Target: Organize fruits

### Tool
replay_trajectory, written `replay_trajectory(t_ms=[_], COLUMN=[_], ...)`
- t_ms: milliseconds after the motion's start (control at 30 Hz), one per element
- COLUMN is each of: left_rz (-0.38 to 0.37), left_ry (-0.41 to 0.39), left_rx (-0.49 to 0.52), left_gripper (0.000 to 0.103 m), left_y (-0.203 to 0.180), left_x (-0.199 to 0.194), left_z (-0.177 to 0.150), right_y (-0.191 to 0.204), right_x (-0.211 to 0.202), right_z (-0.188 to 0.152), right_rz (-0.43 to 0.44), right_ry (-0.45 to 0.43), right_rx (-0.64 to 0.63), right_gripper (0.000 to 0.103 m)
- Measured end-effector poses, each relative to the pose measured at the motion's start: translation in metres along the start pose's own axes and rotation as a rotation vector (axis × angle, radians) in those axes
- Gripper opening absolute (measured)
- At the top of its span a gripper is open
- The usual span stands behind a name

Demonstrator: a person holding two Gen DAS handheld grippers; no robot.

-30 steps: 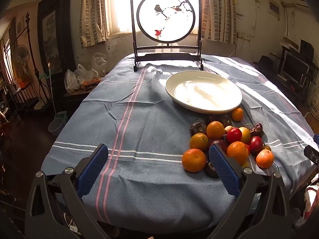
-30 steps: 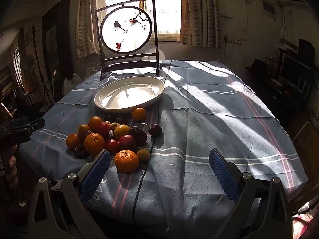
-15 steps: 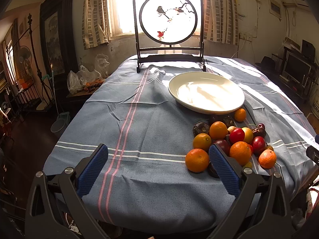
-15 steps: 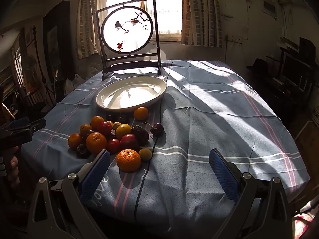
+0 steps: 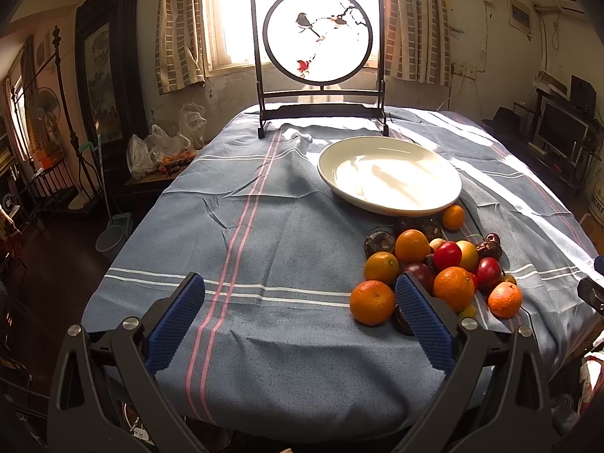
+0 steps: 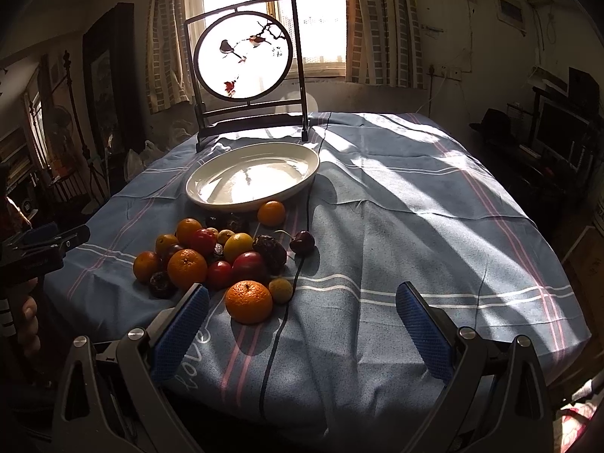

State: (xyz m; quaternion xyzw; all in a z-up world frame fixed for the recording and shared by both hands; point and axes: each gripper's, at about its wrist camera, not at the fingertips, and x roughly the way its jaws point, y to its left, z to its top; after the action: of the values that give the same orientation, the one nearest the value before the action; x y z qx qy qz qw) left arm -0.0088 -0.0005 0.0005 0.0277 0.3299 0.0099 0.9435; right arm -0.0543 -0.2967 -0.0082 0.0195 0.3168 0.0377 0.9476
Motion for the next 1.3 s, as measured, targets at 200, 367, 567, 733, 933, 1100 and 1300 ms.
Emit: replay_trajectory(t_ms=[200,367,567,733,933,1100,1300], left_rz=[-0.001,-0.001,-0.001,-0.002,-0.001,-0.002,-0.002], left_ry=[0.000,-0.001,-0.002,-0.003,-0.004,-0.003,-0.004], left_rx=[-0.001,0.000,0.003,0.004,0.006,0.004,0.005], left_gripper=[0.099,0.099,0.099,0.099,0.099,0.099,0.099], left_y=[-0.0002,-0.0006,-0.0015,-0.0020,-0.0020,-0.0018,-0.0019], left_x=[-0.0006,-0.0013,-0.0027,-0.0028,-0.0036,-0.0033,-0.0033], left_z=[-0.0005,-0.0005,-0.0010,-0.0007,-0.0002,-0.0002,-0.0001], right_y=[0.0000,-0.0001,-0.0038,-0.0036,-0.0039,-0.0031,-0.0022], right_x=[0.0018,0.0026,0.0044,0.0045,0.0049,0.0041,0.0044], right_z=[-0.0010,-0.0008,0.0004,0.0008,0.0001,0.0000,-0.0007], right_rz=[0.004,0.008,0.015,0.018,0.019,0.020,0.021], right_ry=[0.008,0.009,0.018,0.015,0.021,0.015,0.015], right_rx=[0.010,0.011,0.019,0.016,0.022,0.016,0.014], right_gripper=[0.100,0.100,0.100,0.099,0.100,0.100,0.100])
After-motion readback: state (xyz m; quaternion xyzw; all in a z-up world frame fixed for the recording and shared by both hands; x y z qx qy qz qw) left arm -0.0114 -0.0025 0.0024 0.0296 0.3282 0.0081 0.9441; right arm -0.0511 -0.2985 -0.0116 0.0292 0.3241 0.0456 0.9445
